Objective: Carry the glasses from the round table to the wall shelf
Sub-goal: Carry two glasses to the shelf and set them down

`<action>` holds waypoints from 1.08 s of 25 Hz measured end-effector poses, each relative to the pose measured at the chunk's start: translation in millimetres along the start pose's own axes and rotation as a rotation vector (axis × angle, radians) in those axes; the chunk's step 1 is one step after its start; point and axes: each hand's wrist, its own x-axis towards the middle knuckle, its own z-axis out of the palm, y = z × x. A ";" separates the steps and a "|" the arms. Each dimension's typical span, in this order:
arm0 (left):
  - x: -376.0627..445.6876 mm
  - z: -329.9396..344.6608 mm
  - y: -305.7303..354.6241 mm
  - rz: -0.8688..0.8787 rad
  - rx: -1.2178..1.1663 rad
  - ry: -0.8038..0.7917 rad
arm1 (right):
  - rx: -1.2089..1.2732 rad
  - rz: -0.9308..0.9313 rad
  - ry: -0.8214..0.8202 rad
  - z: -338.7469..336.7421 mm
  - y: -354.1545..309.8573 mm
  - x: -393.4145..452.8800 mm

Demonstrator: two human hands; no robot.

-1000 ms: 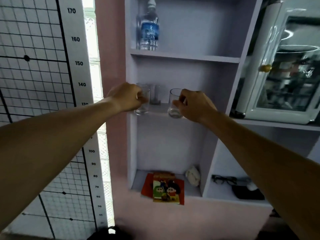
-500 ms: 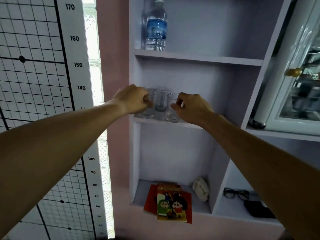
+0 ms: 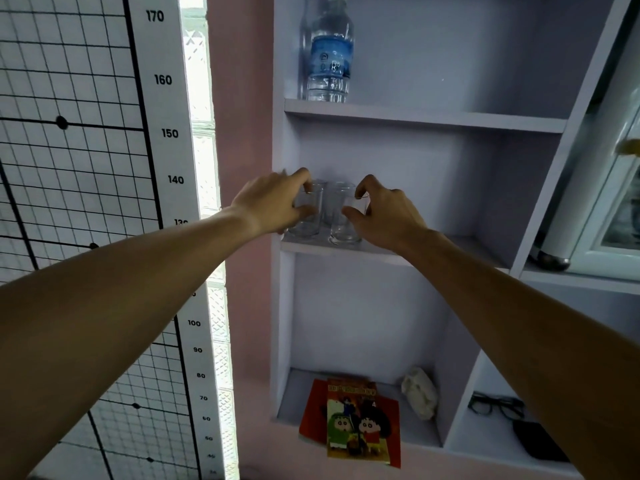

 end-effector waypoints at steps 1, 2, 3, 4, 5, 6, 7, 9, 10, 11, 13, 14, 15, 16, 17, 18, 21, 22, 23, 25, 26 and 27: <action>-0.3 0.8 -0.2 0.005 0.002 0.006 | 0.009 -0.002 0.014 1.9 -0.7 1.2; -0.4 2.1 -0.4 0.009 -0.006 0.012 | 0.017 -0.005 0.027 3.6 -1.2 2.2; -0.4 3.6 -0.9 0.012 -0.023 0.019 | 0.022 -0.005 0.036 5.0 -1.6 3.0; -0.2 4.8 -1.8 0.012 -0.042 0.027 | 0.021 -0.006 0.042 5.9 -2.0 3.2; -0.1 6.0 -2.9 0.013 -0.048 0.038 | 0.012 -0.011 0.043 6.9 -1.9 3.4; 0.4 7.1 -4.3 0.018 -0.035 0.049 | 0.000 -0.022 0.043 7.2 -2.1 3.2; 0.9 8.1 -5.6 0.026 -0.010 0.059 | -0.008 -0.036 0.040 8.0 -1.8 3.3; 2.0 9.9 -7.8 0.034 0.020 0.065 | -0.005 -0.062 0.039 9.3 -1.4 3.6; 2.4 10.7 -8.7 0.033 0.017 0.059 | -0.002 -0.071 0.037 10.2 -1.7 3.8; 2.7 11.0 -9.5 0.031 0.014 0.052 | -0.002 -0.075 0.035 11.1 -2.4 4.1; 3.0 11.7 -10.9 0.031 0.017 0.043 | -0.002 -0.077 0.033 12.5 -4.6 4.3; 3.2 12.3 -11.4 0.031 0.021 0.042 | -0.002 -0.077 0.029 12.9 -5.6 4.3; 3.1 12.8 -11.1 0.030 0.025 0.043 | 0.000 -0.074 0.024 13.5 -6.1 4.5; 3.2 13.1 -11.0 0.028 0.030 0.045 | 0.005 -0.070 0.019 13.9 -6.5 4.5; 3.2 13.5 -10.8 0.028 0.035 0.051 | 0.015 -0.066 0.016 14.2 -6.8 4.3; 3.2 13.8 -11.0 0.028 0.037 0.057 | 0.028 -0.061 0.017 14.5 -7.0 3.8; 3.0 14.0 -11.3 0.027 0.033 0.066 | 0.061 -0.047 0.031 15.3 -6.5 2.7; 3.0 14.2 -11.2 0.026 0.030 0.066 | 0.064 -0.044 0.034 15.4 -6.4 2.3; 3.0 14.1 -10.9 0.024 0.027 0.064 | 0.063 -0.041 0.036 15.4 -6.1 2.1; 3.0 14.2 -10.6 0.019 0.026 0.057 | 0.061 -0.038 0.041 15.0 -6.2 1.5; 3.1 14.0 -10.4 0.019 0.028 0.053 | 0.061 -0.038 0.042 14.6 -6.6 1.1; 3.1 14.0 -10.4 0.018 0.032 0.049 | 0.061 -0.038 0.040 14.4 -7.1 0.8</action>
